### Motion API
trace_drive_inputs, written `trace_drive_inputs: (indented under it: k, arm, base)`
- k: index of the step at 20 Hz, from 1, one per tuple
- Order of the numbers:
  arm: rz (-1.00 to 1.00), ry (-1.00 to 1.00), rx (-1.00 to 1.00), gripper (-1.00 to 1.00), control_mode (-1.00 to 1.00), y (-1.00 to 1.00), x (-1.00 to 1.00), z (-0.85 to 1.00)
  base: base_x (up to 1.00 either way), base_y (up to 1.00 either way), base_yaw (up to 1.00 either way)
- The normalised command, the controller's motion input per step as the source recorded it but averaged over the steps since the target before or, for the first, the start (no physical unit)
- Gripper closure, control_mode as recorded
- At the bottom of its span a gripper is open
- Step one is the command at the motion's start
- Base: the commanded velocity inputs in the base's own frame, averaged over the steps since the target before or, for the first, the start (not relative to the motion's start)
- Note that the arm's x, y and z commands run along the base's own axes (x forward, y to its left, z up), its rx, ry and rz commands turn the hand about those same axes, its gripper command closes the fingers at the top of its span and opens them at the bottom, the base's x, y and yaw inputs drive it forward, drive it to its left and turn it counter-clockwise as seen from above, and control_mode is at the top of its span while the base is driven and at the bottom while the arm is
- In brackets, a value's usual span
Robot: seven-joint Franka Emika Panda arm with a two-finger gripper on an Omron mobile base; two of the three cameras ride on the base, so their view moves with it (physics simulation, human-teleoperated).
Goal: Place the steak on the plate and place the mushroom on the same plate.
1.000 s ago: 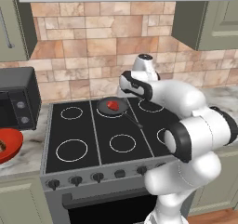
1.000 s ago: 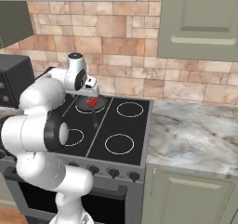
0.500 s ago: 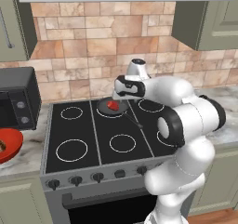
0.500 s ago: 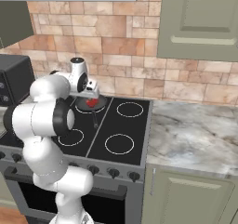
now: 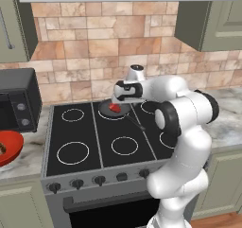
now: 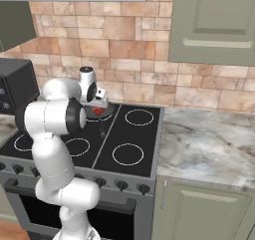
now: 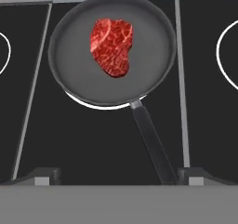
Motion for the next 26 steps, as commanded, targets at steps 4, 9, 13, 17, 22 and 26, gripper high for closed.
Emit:
trace_drive_inputs:
  k: [4, 9, 13, 17, 22, 26]
  arm:
    - [0.0, 0.0, 0.0, -1.0, -1.0, 0.17, 0.46, -0.31]
    - [0.0, 0.0, 0.0, -1.0, -1.0, 0.16, 0.44, -0.29]
    - [0.0, 0.0, 0.0, -1.0, -1.0, 0.08, 0.42, -0.2]
    - [0.0, 0.0, 0.0, -1.0, -1.0, 0.01, 0.39, -0.12]
    - [0.0, 0.0, 0.0, -1.0, -1.0, 0.0, 0.29, -0.16]
    - [0.0, 0.0, 0.0, -1.0, -1.0, 0.0, 0.12, -0.24]
  base:
    - [0.0, 0.0, 0.0]
    - [0.0, 0.0, 0.0]
    - [0.0, 0.0, 0.0]
    - [0.0, 0.0, 0.0]
    - [0.0, 0.0, 0.0]
    - [0.0, 0.0, 0.0]
